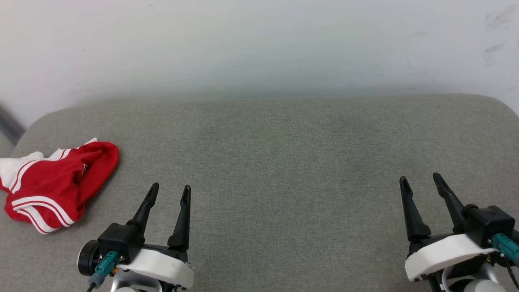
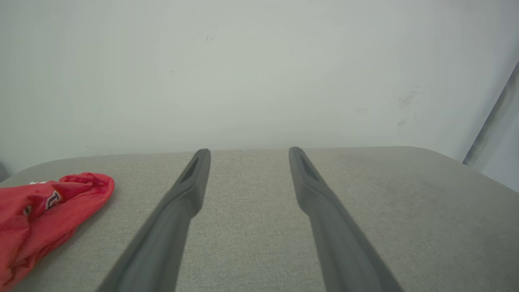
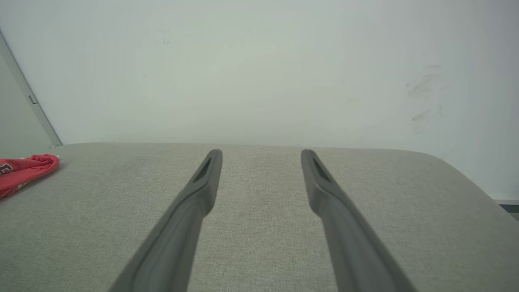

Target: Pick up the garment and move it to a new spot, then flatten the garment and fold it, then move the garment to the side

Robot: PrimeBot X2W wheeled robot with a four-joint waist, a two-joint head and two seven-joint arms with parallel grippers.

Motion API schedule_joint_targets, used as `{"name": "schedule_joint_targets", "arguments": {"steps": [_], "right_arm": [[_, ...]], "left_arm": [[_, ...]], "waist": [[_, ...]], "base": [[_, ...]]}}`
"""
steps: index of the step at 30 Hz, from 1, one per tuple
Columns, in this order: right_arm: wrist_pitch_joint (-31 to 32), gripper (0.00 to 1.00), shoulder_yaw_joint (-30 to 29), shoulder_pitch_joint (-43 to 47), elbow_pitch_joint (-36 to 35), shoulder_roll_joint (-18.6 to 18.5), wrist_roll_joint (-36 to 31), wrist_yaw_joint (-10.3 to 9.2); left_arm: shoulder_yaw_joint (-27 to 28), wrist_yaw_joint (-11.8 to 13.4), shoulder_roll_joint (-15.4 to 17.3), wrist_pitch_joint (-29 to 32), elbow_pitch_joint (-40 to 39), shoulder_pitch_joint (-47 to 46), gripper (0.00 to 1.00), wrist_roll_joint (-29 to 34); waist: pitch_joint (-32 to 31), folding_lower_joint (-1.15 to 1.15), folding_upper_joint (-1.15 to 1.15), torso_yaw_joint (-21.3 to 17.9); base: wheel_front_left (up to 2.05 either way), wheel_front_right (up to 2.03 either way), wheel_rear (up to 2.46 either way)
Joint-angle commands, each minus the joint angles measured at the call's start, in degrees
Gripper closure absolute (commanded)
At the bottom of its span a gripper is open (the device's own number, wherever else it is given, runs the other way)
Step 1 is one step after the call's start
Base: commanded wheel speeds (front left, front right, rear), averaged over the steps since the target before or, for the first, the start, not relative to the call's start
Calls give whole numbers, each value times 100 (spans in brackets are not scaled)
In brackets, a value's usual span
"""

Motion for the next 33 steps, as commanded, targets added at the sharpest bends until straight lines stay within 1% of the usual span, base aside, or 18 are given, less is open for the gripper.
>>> {"name": "schedule_joint_targets", "arguments": {"steps": [1,8,22,27,30,31,33], "right_arm": [[-28,0,6,18,-35,20,-118,-2],[-110,0,12,33,-15,21,-277,-2],[-132,0,-10,6,69,21,-83,-2],[-135,0,33,-24,15,21,-105,-2],[-143,0,120,-47,-48,21,-10,-2],[-143,0,120,-47,-48,21,-10,-2],[-111,0,216,-40,-96,21,-5,-2]], "left_arm": [[5,2,-3,-46,0,52,0,103],[33,2,-32,-118,100,62,0,265],[96,2,-69,-111,245,24,0,131],[168,2,-81,-111,260,-73,0,194],[234,3,-97,-109,238,-85,0,194],[234,3,-97,-109,238,-85,0,194],[293,5,-102,-105,221,-105,0,248]], "waist": [[-1,0,0,2],[-10,0,0,15],[-31,0,0,101],[-25,0,0,308],[-26,0,0,486],[-26,0,0,486],[-29,0,0,717]], "base": [[0,0,0],[0,0,0],[0,0,0],[0,0,0],[0,0,0],[0,0,0],[0,0,0]]}}
